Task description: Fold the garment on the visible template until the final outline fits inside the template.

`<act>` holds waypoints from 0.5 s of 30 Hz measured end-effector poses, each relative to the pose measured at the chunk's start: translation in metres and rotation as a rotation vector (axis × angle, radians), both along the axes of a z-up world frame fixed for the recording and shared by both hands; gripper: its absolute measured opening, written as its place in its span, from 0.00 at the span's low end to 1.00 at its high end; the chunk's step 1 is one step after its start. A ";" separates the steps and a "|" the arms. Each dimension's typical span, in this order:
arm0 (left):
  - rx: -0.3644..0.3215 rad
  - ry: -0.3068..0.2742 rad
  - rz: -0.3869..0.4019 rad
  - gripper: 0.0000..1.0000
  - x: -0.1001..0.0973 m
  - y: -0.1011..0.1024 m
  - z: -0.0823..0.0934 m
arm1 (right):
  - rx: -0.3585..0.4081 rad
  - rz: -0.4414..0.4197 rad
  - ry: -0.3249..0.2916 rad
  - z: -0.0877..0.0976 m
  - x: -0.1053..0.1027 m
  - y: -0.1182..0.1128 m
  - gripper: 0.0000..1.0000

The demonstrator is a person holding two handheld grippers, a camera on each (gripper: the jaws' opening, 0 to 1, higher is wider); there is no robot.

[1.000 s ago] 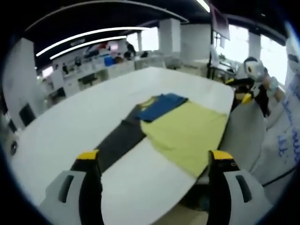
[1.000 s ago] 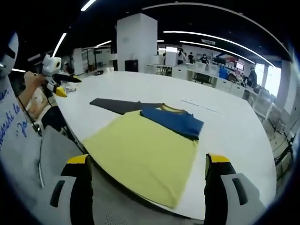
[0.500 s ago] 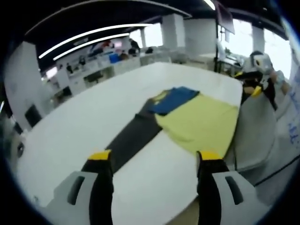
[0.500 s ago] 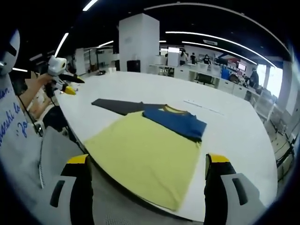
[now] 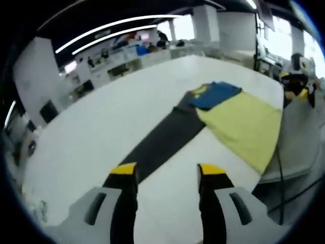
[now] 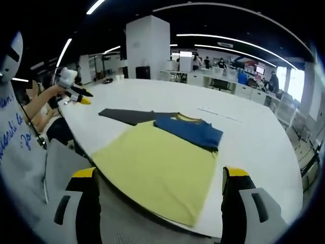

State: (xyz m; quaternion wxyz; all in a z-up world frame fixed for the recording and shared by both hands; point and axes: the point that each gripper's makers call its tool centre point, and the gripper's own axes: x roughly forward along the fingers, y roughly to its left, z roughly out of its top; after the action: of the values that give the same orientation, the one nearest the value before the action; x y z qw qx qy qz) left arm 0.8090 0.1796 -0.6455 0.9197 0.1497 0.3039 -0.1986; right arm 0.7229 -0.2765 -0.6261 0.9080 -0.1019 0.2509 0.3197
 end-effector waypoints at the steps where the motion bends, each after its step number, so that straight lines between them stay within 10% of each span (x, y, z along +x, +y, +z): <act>1: 0.001 0.001 0.015 0.38 0.003 0.003 -0.002 | 0.000 0.000 0.000 0.000 0.000 0.000 1.00; 4: 0.081 0.017 0.042 0.29 0.007 0.018 -0.013 | 0.008 -0.001 0.000 0.000 0.000 0.000 1.00; 15: 0.030 0.031 0.106 0.20 0.020 0.035 -0.030 | 0.009 -0.002 0.013 -0.004 -0.002 -0.001 1.00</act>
State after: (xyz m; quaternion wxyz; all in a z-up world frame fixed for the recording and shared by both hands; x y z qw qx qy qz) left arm 0.8287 0.2145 -0.6757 0.9217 0.1439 0.3287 -0.1471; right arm 0.7206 -0.2771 -0.6301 0.9070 -0.0955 0.2557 0.3206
